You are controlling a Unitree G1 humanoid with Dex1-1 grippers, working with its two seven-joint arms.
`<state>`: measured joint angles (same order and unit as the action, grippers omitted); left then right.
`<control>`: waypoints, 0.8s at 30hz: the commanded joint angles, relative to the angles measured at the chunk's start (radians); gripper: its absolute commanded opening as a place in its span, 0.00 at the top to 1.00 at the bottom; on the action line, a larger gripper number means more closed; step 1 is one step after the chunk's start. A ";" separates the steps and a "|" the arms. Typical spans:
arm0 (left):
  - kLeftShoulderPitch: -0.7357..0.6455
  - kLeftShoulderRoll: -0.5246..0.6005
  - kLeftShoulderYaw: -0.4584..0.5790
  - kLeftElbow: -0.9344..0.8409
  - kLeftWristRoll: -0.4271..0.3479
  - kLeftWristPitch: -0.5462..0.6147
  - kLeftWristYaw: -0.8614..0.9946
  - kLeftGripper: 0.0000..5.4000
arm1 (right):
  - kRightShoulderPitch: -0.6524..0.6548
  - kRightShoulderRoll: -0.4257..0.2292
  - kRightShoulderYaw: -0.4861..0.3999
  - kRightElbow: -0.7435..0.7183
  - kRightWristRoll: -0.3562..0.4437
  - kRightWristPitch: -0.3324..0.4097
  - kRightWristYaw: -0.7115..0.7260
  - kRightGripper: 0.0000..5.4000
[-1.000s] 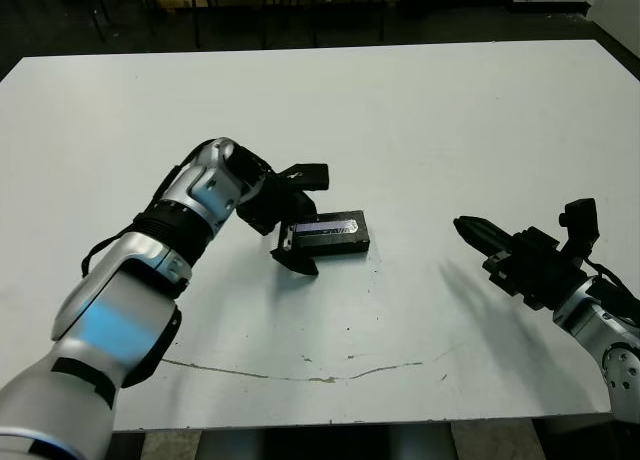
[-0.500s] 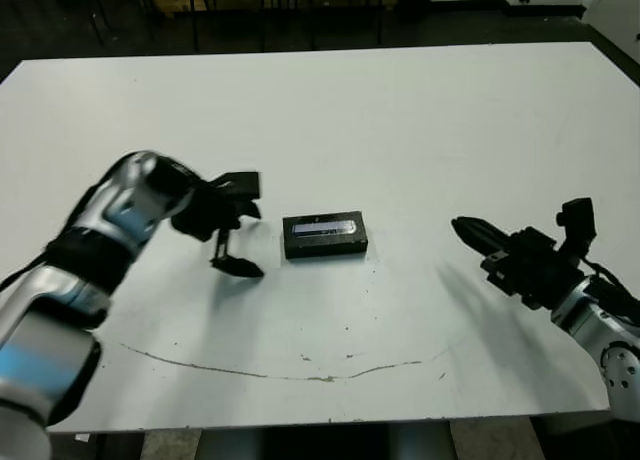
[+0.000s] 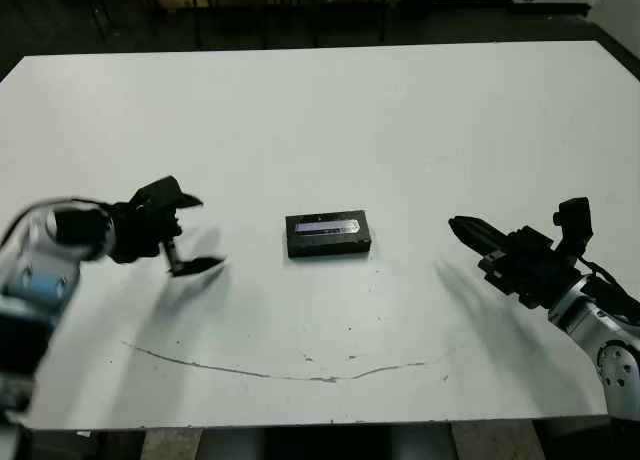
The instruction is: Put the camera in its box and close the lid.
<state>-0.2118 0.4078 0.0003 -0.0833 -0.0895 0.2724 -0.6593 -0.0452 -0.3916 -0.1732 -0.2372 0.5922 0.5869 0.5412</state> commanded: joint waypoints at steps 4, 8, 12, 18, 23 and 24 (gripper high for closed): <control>0.085 -0.286 -0.039 -0.242 -0.039 0.048 0.312 0.37 | 0.013 0.037 -0.006 -0.061 0.013 0.026 -0.083 1.00; 0.085 -0.373 -0.108 -0.255 -0.007 0.084 0.426 0.51 | 0.016 0.057 0.006 -0.010 -0.026 -0.029 -0.091 1.00; 0.048 -0.388 -0.181 -0.236 0.043 0.183 0.479 0.66 | 0.030 0.068 0.003 -0.045 -0.013 -0.020 -0.104 1.00; -0.012 -0.431 -0.262 -0.150 0.096 0.303 0.529 0.87 | 0.045 0.077 0.001 -0.088 0.012 0.008 -0.131 1.00; -0.042 -0.483 -0.282 -0.007 0.107 0.318 0.553 0.99 | 0.052 0.079 -0.001 -0.105 0.037 0.037 -0.147 1.00; -0.045 -0.486 -0.295 0.015 0.119 0.318 0.558 0.99 | 0.053 0.081 -0.004 -0.104 0.046 0.040 -0.146 1.00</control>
<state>-0.2510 -0.0810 -0.2848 -0.1055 0.0125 0.5702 -0.1123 -0.0050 -0.3139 -0.1730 -0.3406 0.6296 0.6021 0.4041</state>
